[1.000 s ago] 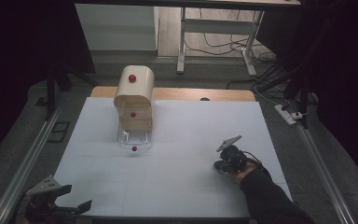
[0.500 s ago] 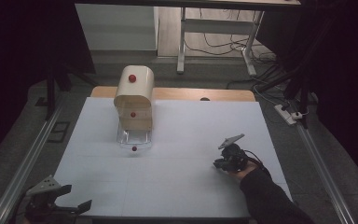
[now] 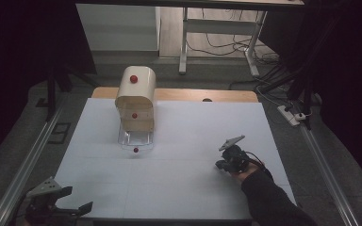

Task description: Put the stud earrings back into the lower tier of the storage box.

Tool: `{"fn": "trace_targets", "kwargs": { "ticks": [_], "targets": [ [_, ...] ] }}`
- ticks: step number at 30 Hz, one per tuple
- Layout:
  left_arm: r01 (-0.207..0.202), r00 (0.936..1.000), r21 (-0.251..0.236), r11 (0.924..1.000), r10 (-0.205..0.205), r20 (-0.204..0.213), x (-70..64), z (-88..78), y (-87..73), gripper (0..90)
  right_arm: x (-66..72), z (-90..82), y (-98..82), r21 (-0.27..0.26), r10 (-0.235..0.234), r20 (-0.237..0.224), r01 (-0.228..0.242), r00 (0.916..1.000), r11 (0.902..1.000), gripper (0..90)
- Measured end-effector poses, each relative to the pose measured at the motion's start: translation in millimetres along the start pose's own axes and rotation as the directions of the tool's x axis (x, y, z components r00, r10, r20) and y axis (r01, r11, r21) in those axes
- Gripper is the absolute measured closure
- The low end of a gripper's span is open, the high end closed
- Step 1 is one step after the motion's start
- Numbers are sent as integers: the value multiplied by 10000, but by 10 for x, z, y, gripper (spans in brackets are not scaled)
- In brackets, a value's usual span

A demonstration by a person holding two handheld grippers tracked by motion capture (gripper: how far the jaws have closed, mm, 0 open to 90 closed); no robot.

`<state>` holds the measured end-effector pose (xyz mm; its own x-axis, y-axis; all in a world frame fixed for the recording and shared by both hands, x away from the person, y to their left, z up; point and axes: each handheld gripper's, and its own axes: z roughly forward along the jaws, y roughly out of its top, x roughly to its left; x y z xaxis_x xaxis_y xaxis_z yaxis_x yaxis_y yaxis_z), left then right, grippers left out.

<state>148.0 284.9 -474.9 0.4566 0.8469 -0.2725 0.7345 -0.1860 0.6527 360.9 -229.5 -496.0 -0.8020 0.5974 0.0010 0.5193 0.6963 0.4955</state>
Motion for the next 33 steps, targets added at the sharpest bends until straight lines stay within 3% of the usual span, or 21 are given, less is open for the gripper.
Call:
{"fn": "trace_targets", "kwargs": {
  "ticks": [7,15,25,33],
  "targets": [
    [-3,9999,24,10000,3,168,6,3,4,11,70,-87,142,-881,-187,-103,177,9998,9960,868],
    [-260,9992,-143,9996,264,299,-10,-17,-1,2,208,-201,465,-2064,-588,-254,523,9979,9771,868],
    [-361,9975,-412,9985,385,599,-30,-19,4,4,436,-104,820,-2551,-1299,-606,1105,9897,9606,868],
    [-405,9984,-393,9984,421,385,-42,-17,3,0,590,27,1109,-2867,-1623,-966,1287,9820,9493,867]
  ]
}}
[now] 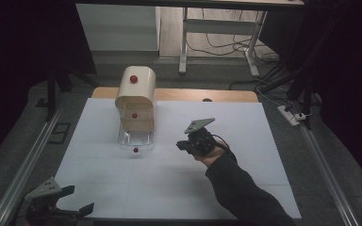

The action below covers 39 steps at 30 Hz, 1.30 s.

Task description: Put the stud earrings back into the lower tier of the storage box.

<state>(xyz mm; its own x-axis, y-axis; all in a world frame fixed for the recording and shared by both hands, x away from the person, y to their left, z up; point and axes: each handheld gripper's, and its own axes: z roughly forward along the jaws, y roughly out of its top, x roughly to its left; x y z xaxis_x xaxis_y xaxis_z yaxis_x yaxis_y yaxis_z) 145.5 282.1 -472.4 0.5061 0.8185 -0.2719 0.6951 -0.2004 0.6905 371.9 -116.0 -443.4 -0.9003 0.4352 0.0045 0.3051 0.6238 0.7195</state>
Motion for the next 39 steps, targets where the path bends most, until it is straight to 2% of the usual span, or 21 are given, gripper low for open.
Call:
{"fn": "trace_targets", "kwargs": {
  "ticks": [7,19,29,34,39],
  "targets": [
    [-61,10000,77,10000,61,79,-9,6,2,0,78,211,206,-239,-125,-327,117,9994,9996,867],
    [42,9998,56,10000,-44,212,11,2,-5,0,161,521,549,-743,-288,-566,246,9980,9969,867],
    [-22,9997,128,9999,19,236,3,9,-4,3,199,858,607,-639,-397,-341,375,9986,9973,866],
    [2,9997,111,9999,-5,249,11,9,-3,4,172,1000,600,-654,-235,-225,220,9995,9976,866],
    [33,9996,99,9999,-35,263,14,8,-4,5,163,1125,570,-410,-274,-76,271,9996,9988,862]
  ]
}}
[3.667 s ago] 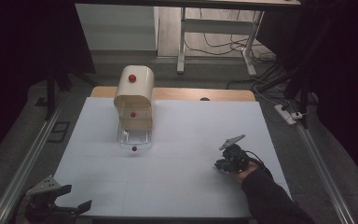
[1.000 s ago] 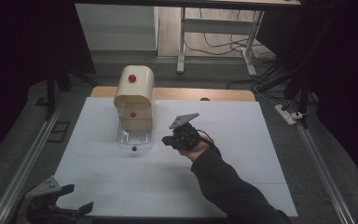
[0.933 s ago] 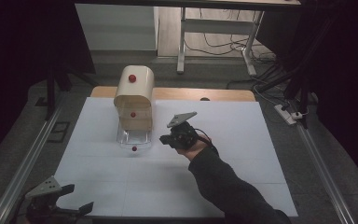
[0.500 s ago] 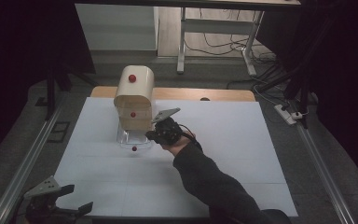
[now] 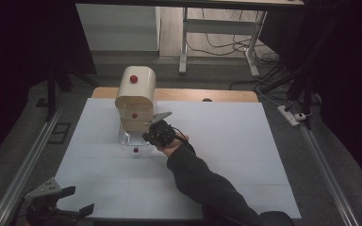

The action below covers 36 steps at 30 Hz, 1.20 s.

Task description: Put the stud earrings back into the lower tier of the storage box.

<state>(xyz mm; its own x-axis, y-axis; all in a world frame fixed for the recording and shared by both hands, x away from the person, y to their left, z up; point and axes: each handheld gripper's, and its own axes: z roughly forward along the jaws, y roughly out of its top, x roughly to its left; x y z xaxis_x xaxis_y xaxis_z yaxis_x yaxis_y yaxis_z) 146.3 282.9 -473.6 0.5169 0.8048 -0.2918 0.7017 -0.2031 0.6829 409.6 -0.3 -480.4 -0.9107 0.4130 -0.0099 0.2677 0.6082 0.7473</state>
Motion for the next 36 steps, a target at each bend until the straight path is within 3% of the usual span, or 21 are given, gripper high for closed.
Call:
{"fn": "trace_targets", "kwargs": {
  "ticks": [6,14,22,36],
  "targets": [
    [22,10000,-6,10000,-22,-1,2,-2,0,5,7,34,-33,7,-15,20,15,10000,10000,815],
    [26,10000,-10,10000,-26,-1,2,-1,1,5,54,-138,38,-62,-127,-133,126,9998,9999,707],
    [41,10000,5,10000,-41,5,3,2,4,6,96,-318,-21,149,7,-370,-2,9993,9999,548],
    [67,10000,-12,10000,-67,19,5,0,5,6,45,-630,-185,212,746,-527,-736,9958,9971,283]
  ]
}}
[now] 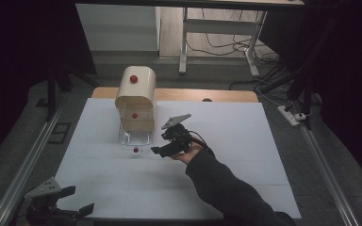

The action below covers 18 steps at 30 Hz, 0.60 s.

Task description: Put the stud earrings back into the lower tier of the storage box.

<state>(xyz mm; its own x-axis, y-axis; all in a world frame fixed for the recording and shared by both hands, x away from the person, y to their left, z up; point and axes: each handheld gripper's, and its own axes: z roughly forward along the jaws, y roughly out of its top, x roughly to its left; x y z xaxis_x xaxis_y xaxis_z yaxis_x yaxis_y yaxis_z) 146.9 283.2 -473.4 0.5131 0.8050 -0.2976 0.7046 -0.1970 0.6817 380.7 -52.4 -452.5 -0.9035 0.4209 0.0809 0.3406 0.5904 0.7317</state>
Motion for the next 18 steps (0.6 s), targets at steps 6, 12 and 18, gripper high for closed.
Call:
{"fn": "trace_targets", "kwargs": {
  "ticks": [6,12,18],
  "targets": [
    [-2,10000,-4,10000,2,-6,-2,0,0,6,-10,-86,-94,66,243,-45,-242,9997,9997,166],
    [-4,10000,-11,10000,4,-11,-2,-1,-1,6,23,-171,-170,193,91,-97,-89,9999,9998,102],
    [21,10000,-23,10000,-21,1,-2,-2,-1,6,51,-292,-258,318,-35,-87,37,10000,9995,52]
  ]
}}
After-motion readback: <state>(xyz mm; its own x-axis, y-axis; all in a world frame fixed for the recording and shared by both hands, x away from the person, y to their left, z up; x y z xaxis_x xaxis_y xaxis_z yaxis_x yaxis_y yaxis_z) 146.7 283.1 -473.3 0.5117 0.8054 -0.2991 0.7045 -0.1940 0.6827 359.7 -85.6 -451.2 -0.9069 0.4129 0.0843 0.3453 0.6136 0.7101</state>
